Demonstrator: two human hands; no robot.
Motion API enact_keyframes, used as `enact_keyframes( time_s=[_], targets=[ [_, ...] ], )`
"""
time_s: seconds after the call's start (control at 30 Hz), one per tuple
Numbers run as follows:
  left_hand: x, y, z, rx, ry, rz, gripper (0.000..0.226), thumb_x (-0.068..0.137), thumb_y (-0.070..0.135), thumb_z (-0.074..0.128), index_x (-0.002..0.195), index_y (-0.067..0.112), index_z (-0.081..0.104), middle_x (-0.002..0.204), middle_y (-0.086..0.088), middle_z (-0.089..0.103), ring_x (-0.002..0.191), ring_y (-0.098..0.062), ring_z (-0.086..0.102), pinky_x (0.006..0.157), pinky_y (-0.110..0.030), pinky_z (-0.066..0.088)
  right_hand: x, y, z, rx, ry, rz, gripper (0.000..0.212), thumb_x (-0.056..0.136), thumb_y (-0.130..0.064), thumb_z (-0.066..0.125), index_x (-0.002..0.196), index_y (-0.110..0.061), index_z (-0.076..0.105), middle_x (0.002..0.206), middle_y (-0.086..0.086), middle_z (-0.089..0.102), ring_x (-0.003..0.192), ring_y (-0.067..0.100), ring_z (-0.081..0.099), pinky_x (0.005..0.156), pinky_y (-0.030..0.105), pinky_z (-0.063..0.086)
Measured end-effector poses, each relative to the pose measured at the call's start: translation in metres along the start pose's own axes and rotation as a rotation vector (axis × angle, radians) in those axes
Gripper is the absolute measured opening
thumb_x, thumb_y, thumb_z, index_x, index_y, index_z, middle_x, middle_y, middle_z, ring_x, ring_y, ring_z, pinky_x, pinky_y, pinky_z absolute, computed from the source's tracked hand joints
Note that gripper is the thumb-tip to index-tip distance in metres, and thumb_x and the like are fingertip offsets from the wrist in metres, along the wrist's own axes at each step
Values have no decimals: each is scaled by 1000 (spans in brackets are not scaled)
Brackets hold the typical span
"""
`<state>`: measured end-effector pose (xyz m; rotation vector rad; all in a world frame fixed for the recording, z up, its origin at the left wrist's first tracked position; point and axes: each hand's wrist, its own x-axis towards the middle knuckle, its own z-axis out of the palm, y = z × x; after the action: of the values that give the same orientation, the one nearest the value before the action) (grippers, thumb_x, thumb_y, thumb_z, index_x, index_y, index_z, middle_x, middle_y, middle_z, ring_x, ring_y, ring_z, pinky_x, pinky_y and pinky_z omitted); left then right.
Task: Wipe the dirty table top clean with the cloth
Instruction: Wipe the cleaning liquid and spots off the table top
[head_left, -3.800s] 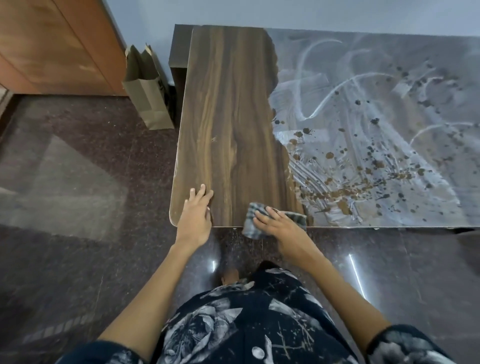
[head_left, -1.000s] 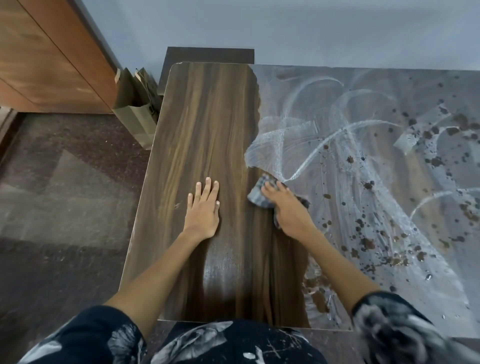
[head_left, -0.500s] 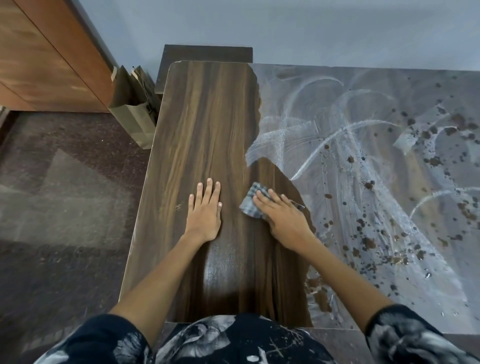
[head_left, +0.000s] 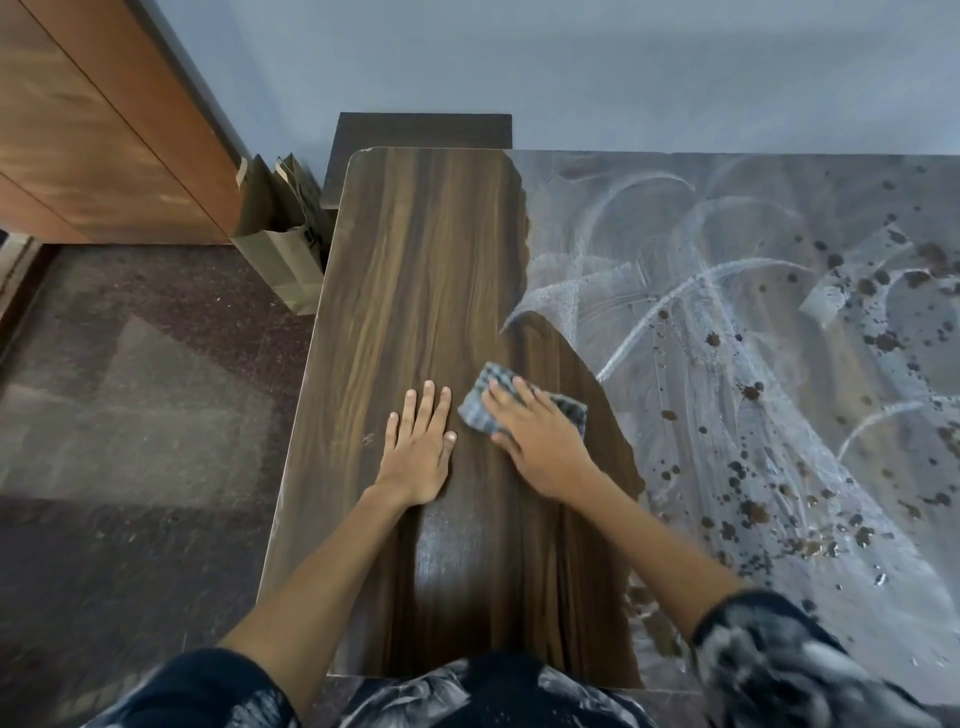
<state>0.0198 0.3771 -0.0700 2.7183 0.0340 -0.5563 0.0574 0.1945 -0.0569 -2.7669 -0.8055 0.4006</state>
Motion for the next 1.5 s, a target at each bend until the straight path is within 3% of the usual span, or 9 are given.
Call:
enact_keyframes(
  time_s=[0.13,0.27,0.37,0.67,0.8,0.97,1.1,1.27,1.5],
  targets=[
    [0,-3,5,7,46,2,54,99,35,15,147,21,-8,155,3,-16,142,-18,-17,114,-39,-8,-48,20,7,-103,12,67,60,90,-26,57,143,-25,31,149,-8,33,138,12,24,110,34,17],
    [-4,-2,11,29,163,23,67,84,47,-8,147,22,-4,154,6,-11,137,-10,-19,112,-33,-9,-6,51,-16,-17,88,278,51,101,-24,27,149,-19,10,157,-4,10,145,21,4,118,37,7],
    [-4,0,15,52,216,-1,66,86,44,-6,147,21,3,156,4,-3,140,-12,-13,114,-34,-5,48,47,-26,24,119,393,53,100,-17,28,149,-13,7,158,4,6,145,30,1,117,41,6],
    [13,7,10,85,254,-19,64,89,40,1,147,18,13,156,-2,8,144,-21,2,114,-38,0,9,9,-6,24,58,-16,63,95,-4,37,149,-16,6,158,0,5,145,20,-2,111,28,-10],
    [31,7,1,97,244,-13,64,88,40,1,148,19,11,157,-2,6,145,-22,1,115,-38,-1,-17,40,-19,44,33,126,72,92,0,40,149,-18,0,157,-3,-4,145,20,-8,116,32,-7],
    [50,8,-8,97,217,-1,61,91,40,4,148,19,8,157,-4,3,144,-24,-1,116,-42,1,71,65,-44,32,18,347,71,92,-4,46,148,-10,3,158,8,2,144,35,0,116,44,7],
    [63,11,-13,105,196,-5,53,99,32,20,148,20,5,157,-3,-1,144,-23,-5,116,-43,-2,108,45,-38,34,45,235,58,97,-9,37,148,-11,10,157,7,7,144,34,4,116,43,7],
    [75,12,-20,104,189,-1,53,99,30,21,148,20,5,157,-3,-2,144,-23,-5,116,-42,-2,44,26,-18,31,55,24,54,99,-16,34,149,-18,12,157,-2,10,145,20,3,115,30,-1],
    [85,12,-23,86,198,-11,53,99,30,22,148,20,5,157,-3,-1,144,-23,-5,116,-43,-2,23,81,-28,8,115,349,51,101,-29,24,149,-20,8,157,-4,10,145,19,1,117,35,3]
  ],
)
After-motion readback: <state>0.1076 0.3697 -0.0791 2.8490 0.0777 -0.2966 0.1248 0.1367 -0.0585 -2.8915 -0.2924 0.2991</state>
